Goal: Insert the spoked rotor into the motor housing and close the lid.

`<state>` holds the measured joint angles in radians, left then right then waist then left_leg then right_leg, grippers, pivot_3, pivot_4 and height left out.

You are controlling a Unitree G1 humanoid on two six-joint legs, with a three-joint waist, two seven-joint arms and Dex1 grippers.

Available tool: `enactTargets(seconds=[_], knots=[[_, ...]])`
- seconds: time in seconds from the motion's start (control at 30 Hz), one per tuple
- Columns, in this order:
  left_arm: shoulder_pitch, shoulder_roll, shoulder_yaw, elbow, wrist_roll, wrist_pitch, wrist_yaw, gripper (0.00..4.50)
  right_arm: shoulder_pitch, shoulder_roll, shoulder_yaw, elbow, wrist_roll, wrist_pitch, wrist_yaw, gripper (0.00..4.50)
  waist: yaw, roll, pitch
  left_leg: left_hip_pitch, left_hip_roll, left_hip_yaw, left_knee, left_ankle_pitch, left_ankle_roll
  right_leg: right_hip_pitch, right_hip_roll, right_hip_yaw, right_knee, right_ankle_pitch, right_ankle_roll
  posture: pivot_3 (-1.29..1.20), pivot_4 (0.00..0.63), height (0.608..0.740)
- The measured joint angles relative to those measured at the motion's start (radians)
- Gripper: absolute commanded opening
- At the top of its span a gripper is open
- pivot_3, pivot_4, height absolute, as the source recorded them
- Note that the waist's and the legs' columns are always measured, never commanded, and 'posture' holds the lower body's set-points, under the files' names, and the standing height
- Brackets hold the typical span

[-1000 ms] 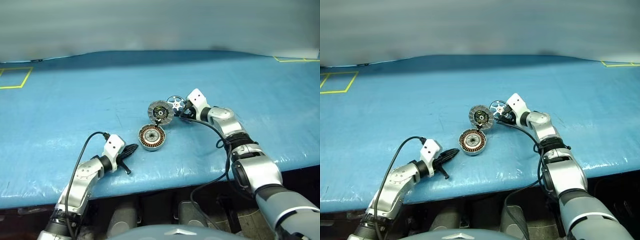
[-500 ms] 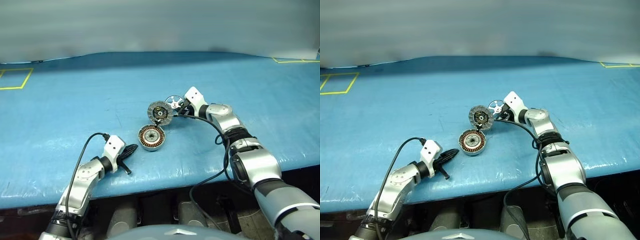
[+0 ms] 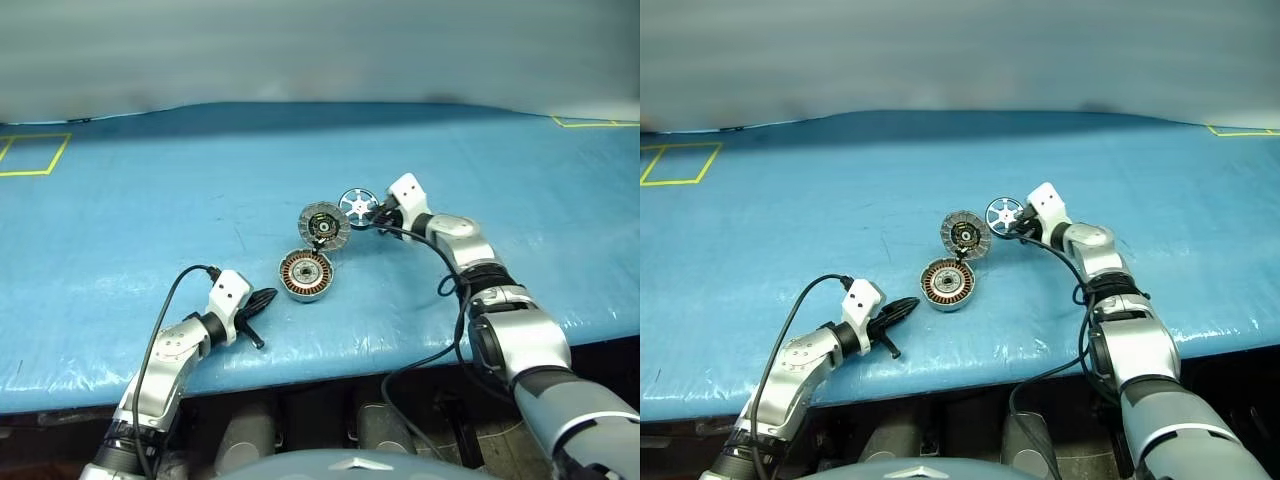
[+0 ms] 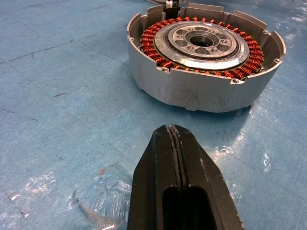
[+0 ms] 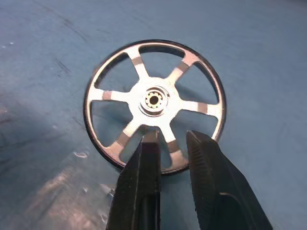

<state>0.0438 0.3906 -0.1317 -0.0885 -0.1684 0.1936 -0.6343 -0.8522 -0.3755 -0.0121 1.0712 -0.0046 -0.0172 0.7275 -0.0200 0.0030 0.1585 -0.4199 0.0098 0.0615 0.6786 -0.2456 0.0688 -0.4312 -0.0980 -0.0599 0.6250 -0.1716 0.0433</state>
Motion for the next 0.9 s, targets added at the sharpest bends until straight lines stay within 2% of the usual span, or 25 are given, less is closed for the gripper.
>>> enactTargets(seconds=[0.13,0.27,0.37,0.47,0.67,0.9], knots=[[-0.012,-0.002,0.001,0.008,0.000,-0.010,-0.005,0.00,0.083,-0.030,-0.066,-0.132,0.072,0.056,-0.009,1.05,0.002,0.001,0.000,-0.008,0.000,0.000,0.000,0.001,0.001,-0.003,0.001,0.000,0.001,0.000,-0.001,0.00,0.150,0.740],[-0.024,-0.008,-0.004,0.021,0.000,-0.019,-0.016,0.00,0.204,-0.062,-0.128,-0.375,0.144,0.125,-0.020,1.05,0.009,0.001,0.000,-0.011,0.000,0.000,-0.001,0.000,0.001,-0.005,0.004,-0.002,0.000,-0.001,-0.001,0.00,0.150,0.740],[-0.030,-0.007,-0.005,0.038,0.001,-0.028,-0.023,0.00,0.281,-0.064,-0.131,-0.519,0.169,0.173,-0.028,1.05,0.009,0.001,0.000,-0.010,-0.001,0.000,0.000,0.000,0.002,-0.004,0.004,-0.002,0.000,-0.004,0.004,0.00,0.150,0.740],[-0.044,-0.007,-0.006,0.052,0.004,-0.032,-0.030,0.00,0.289,-0.072,-0.108,-0.560,0.159,0.181,-0.030,1.05,0.008,0.001,0.001,-0.010,-0.001,0.000,0.001,0.001,0.002,-0.004,0.004,-0.002,0.001,-0.003,0.006,0.00,0.150,0.740],[-0.058,-0.009,-0.010,0.063,0.009,-0.032,-0.043,0.00,0.200,-0.084,0.006,-0.429,0.048,0.093,-0.032,1.05,0.008,0.001,0.001,-0.010,0.000,0.000,0.002,0.001,0.002,-0.009,0.004,-0.003,0.001,-0.003,0.006,0.00,0.150,0.740],[-0.035,-0.013,-0.006,0.045,0.009,-0.033,-0.028,0.00,0.058,-0.075,0.102,-0.201,-0.051,-0.039,-0.029,1.05,0.007,0.001,0.001,-0.011,-0.001,0.001,0.001,0.000,0.003,-0.004,0.005,-0.002,0.000,-0.001,0.001,0.00,0.150,0.740]])
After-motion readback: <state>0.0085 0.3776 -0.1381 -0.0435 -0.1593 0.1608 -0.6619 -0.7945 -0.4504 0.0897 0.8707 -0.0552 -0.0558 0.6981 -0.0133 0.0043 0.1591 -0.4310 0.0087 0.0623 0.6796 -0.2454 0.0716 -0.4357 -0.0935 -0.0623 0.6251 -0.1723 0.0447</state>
